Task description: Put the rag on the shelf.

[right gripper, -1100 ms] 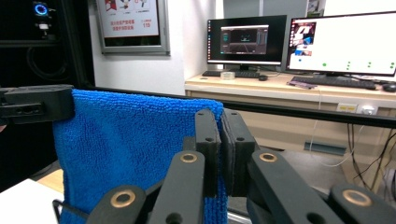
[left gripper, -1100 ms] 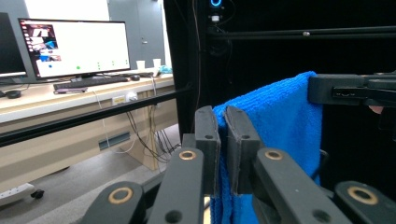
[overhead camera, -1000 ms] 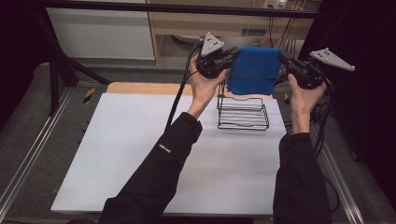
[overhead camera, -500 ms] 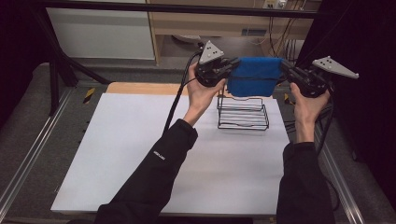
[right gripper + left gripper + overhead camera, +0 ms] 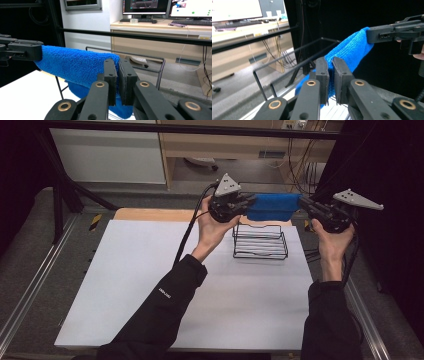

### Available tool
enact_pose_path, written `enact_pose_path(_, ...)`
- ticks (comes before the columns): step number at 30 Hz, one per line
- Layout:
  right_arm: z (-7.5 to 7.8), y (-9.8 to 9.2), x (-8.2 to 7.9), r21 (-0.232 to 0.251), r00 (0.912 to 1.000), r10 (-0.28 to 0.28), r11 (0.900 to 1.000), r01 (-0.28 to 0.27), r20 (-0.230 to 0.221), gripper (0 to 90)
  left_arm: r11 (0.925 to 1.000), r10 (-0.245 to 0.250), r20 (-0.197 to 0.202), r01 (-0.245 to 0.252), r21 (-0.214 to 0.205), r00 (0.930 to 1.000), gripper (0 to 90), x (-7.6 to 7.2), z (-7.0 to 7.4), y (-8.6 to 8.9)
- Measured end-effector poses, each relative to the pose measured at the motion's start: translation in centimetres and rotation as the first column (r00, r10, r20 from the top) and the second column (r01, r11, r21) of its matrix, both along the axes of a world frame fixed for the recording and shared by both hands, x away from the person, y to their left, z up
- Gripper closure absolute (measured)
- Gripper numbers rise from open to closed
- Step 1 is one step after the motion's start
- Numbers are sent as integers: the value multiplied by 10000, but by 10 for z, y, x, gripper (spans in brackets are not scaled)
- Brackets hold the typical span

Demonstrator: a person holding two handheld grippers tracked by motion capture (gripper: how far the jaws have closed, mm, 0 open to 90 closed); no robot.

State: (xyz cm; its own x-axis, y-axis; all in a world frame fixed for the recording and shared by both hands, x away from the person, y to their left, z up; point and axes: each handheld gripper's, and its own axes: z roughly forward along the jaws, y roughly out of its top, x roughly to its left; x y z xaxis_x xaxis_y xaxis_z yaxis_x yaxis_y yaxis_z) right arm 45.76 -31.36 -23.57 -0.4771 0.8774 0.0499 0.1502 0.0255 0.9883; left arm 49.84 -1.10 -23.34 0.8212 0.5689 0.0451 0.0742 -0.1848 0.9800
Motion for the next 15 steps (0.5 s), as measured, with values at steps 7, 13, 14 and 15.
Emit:
enact_pose_path(7, -11, -2, 1, -130, 9996, 159, 9998, -162, -251, 837, 9998, 38, -429, -30, 201, 9991, 826, 0, -10, -3)
enact_pose_path(13, -12, -4, -2, -177, 9993, 288, 9994, -293, -226, 769, 9993, 148, -510, -130, 355, 9986, 832, 2, -19, -5)
enact_pose_path(14, -12, -4, -4, -156, 9993, 342, 9993, -345, -152, 739, 9991, 155, -493, -135, 406, 9987, 833, 2, -20, -5)
enact_pose_path(15, -9, -4, -7, -74, 9990, 447, 9990, -447, -24, 702, 9989, 162, -469, -141, 447, 9988, 834, 2, -20, -6)
